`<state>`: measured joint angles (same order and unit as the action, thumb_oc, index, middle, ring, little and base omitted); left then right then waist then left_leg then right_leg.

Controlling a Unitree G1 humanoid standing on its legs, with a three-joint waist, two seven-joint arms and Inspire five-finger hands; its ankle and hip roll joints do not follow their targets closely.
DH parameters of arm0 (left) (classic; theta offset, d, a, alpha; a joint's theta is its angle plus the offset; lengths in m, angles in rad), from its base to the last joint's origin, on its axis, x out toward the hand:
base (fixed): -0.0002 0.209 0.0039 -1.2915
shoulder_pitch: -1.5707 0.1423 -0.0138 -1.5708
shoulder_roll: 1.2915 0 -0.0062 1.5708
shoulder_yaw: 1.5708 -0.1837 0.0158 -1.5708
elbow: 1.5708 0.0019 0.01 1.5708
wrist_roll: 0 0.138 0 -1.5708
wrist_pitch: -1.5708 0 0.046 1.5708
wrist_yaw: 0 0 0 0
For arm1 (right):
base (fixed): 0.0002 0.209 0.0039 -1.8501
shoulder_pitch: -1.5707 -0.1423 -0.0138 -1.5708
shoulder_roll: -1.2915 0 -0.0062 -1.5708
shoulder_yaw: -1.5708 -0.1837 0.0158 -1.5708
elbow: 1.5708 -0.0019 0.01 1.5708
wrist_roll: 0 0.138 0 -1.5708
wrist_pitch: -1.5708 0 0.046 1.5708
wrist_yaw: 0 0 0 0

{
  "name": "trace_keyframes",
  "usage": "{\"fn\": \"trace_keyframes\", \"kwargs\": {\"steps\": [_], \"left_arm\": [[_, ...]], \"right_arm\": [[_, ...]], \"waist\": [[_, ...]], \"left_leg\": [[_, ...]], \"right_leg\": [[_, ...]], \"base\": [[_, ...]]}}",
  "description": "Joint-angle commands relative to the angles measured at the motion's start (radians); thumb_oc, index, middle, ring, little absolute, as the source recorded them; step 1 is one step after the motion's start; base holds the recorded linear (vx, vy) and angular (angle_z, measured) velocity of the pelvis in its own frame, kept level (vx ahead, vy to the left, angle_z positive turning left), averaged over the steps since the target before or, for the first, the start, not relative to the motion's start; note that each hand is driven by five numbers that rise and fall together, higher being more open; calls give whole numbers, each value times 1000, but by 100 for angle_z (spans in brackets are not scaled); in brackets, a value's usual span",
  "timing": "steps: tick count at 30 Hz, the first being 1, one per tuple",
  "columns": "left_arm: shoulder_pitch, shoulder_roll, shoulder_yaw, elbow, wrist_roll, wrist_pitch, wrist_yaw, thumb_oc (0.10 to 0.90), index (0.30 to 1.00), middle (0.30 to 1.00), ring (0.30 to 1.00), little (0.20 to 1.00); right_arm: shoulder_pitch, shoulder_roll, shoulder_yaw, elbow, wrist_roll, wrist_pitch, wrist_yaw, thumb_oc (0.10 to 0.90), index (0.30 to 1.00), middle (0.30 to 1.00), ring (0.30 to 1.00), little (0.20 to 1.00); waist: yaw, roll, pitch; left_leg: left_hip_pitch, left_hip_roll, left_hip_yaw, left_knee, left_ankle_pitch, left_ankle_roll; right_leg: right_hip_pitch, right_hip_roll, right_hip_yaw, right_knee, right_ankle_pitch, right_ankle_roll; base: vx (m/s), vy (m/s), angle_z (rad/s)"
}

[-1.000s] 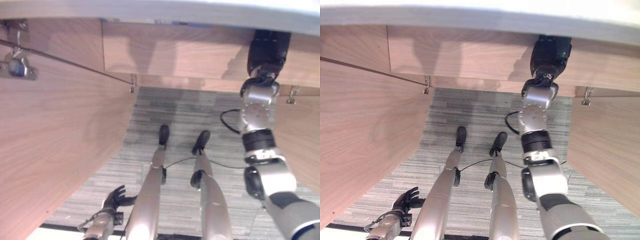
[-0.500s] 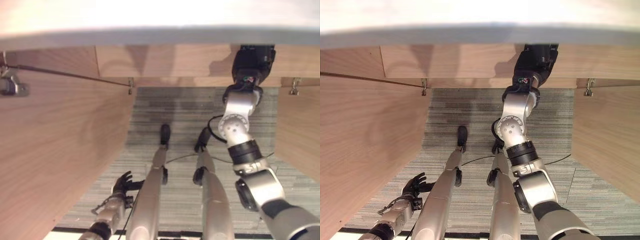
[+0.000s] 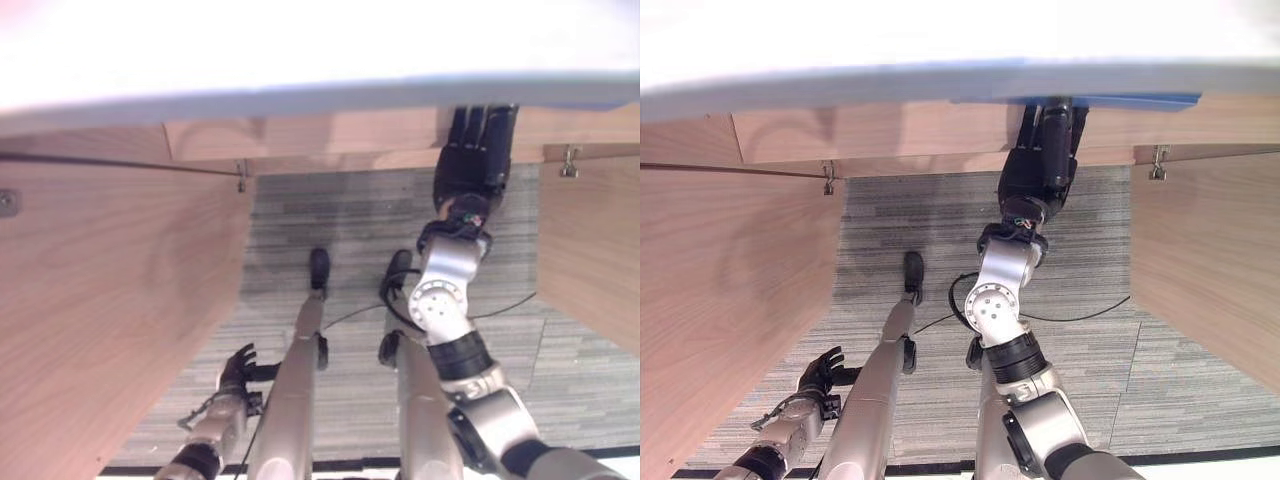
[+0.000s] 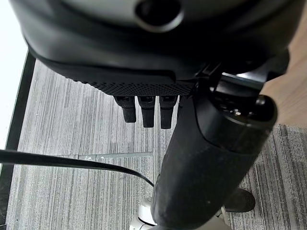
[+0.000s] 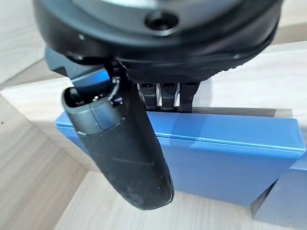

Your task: Put the empty folder in the office cabinet

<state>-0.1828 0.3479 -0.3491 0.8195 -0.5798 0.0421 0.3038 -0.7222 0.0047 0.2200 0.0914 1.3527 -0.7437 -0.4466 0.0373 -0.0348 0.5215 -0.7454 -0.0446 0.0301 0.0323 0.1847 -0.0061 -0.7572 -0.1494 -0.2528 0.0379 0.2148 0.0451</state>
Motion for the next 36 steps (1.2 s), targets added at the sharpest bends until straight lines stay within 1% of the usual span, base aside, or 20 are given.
{"fn": "trace_keyframes", "kwargs": {"steps": [1, 7, 9, 10, 12, 13, 15, 17, 19, 20, 22, 24, 26, 27, 28, 30, 32, 33, 35, 36], "left_arm": [[83, -26, -7, 42, 20, 20, 12, 800, 900, 900, 900, 900], [83, -17, 23, 98, 42, 23, -17, 800, 900, 900, 900, 900], [77, -7, 35, 116, 54, 21, -25, 800, 900, 900, 900, 900], [77, -7, 35, 116, 54, 21, -25, 800, 900, 900, 900, 900], [69, 7, 42, 129, 60, 18, -35, 800, 900, 900, 900, 900], [64, 28, 47, 138, 76, 14, -49, 800, 900, 900, 900, 900], [66, 52, 40, 144, 100, 12, -71, 800, 900, 900, 900, 900], [51, 72, 40, 157, 126, 8, -92, 800, 900, 900, 900, 900], [38, 92, 33, 166, 131, -6, -94, 800, 900, 900, 900, 900], [46, 104, 26, 166, 129, -16, -94, 800, 900, 900, 900, 900], [64, 106, 12, 166, 127, -18, -90, 800, 900, 900, 900, 900], [70, 107, 4, 170, 123, -15, -87, 800, 900, 900, 900, 900], [68, 110, -1, 175, 122, -11, -88, 800, 900, 900, 900, 900], [67, 110, -1, 175, 122, -11, -88, 800, 900, 900, 900, 900], [60, 111, -7, 178, 117, -10, -89, 800, 900, 900, 900, 900], [54, 113, -14, 177, 112, -10, -93, 800, 900, 900, 900, 900], [54, 112, -14, 177, 112, -10, -93, 800, 900, 900, 900, 900], [49, 125, -17, 168, 115, -7, -99, 800, 900, 900, 900, 900], [58, 137, -13, 159, 120, -5, -113, 800, 900, 900, 900, 900], [227, 184, 38, 37, 117, -37, -119, 800, 900, 900, 900, 900]], "right_arm": [[12, 15, -4, -77, 23, -28, 77, 800, 900, 900, 900, 900], [-9, -16, 36, -26, 51, 25, 121, 800, 900, 900, 900, 900], [-35, -48, 44, -1, 47, 54, 119, 800, 900, 900, 900, 900], [-35, -49, 43, -1, 48, 54, 120, 800, 900, 900, 900, 900], [-79, -97, 66, 51, 50, 92, 121, 800, 900, 900, 900, 900], [-144, -167, 123, 113, 34, 162, 116, 800, 900, 900, 900, 900], [-205, -253, 199, 169, -3, 267, 115, 800, 900, 900, 900, 900], [-299, -334, 274, 246, -24, 373, 144, 800, 900, 900, 900, 900], [-393, -380, 316, 324, -19, 412, 165, 800, 900, 900, 900, 900], [-473, -400, 323, 414, -4, 426, 168, 800, 900, 900, 900, 900], [-547, -382, 294, 522, 18, 420, 153, 800, 900, 900, 900, 900], [-577, -363, 271, 579, 27, 421, 141, 800, 900, 900, 900, 900], [-600, -346, 255, 651, 23, 442, 122, 800, 900, 900, 900, 900], [-603, -346, 254, 654, 24, 443, 124, 800, 900, 900, 900, 900], [-624, -338, 253, 727, 14, 483, 115, 800, 900, 900, 900, 900], [-633, -339, 273, 800, -14, 541, 118, 800, 900, 900, 900, 900], [-634, -339, 273, 801, -14, 542, 119, 800, 900, 900, 900, 900], [-634, -343, 312, 829, -59, 599, 131, 800, 900, 900, 900, 900], [-621, -354, 360, 830, -99, 648, 163, 800, 900, 900, 900, 900], [-596, -403, 380, 780, -114, 647, 198, 800, 900, 900, 900, 900]], "waist": [[26, 10, -2], [29, 20, -2], [30, 20, -2], [30, 20, -2], [35, 17, -2], [46, 9, -2], [56, -1, -2], [65, -8, -2], [73, -14, -2], [82, -17, -2], [95, -17, -2], [100, -16, -2], [104, -14, -2], [104, -14, -2], [108, -11, -2], [111, -10, -2], [111, -10, -2], [113, -8, -2], [114, -9, -2], [130, 3, -2]], "left_leg": [[66, -57, -85, 16, -124, 18], [78, -62, -68, 25, -130, 21], [77, -60, -66, 27, -130, 21], [77, -60, -66, 27, -130, 21], [77, -56, -66, 23, -127, 18], [76, -50, -65, 17, -121, 14], [76, -45, -65, 15, -118, 12], [73, -43, -69, 16, -116, 9], [71, -40, -73, 18, -116, 7], [71, -38, -76, 17, -115, 5], [73, -36, -78, 14, -114, 4], [73, -34, -80, 13, -114, 4], [73, -34, -80, 15, -115, 3], [72, -34, -81, 15, -116, 3], [71, -35, -80, 17, -116, 3], [68, -35, -81, 18, -115, 3], [68, -35, -81, 18, -115, 3], [66, -35, -79, 16, -113, 2], [64, -34, -78, 15, -109, 1], [56, -37, -80, 15, -107, 3]], "right_leg": [[17, -15, -26, 47, -50, 81], [26, -17, -13, 53, -48, 78], [26, -17, -12, 53, -47, 76], [26, -17, -12, 53, -47, 76], [24, -15, -12, 50, -46, 75], [22, -11, -18, 47, -44, 73], [20, -9, -22, 47, -41, 72], [19, -8, -26, 46, -40, 70], [19, -8, -30, 45, -40, 70], [22, -6, -30, 42, -39, 71], [27, -2, -33, 37, -40, 72], [28, 1, -34, 36, -43, 71], [29, 2, -36, 35, -44, 71], [28, 2, -36, 35, -44, 70], [27, 3, -37, 35, -44, 70], [24, 4, -38, 33, -44, 69], [24, 4, -38, 33, -44, 69], [22, 5, -40, 30, -42, 69], [20, 6, -42, 29, -40, 68], [19, 3, -50, 27, -38, 70]], "base": [[-19, 9, -7], [-8, 10, -9], [0, 0, 0], [0, 0, 0], [-1, -33, 0], [0, -78, -1], [3, -74, -2], [8, -68, -2], [17, -70, 1], [26, -69, 0], [29, -61, -5], [18, -38, -5], [4, -15, -1], [0, 0, 0], [0, 0, 0], [0, 0, 0], [0, 0, 0], [-8, -11, 5], [-13, -23, 9], [-10, -44, 8]]}}
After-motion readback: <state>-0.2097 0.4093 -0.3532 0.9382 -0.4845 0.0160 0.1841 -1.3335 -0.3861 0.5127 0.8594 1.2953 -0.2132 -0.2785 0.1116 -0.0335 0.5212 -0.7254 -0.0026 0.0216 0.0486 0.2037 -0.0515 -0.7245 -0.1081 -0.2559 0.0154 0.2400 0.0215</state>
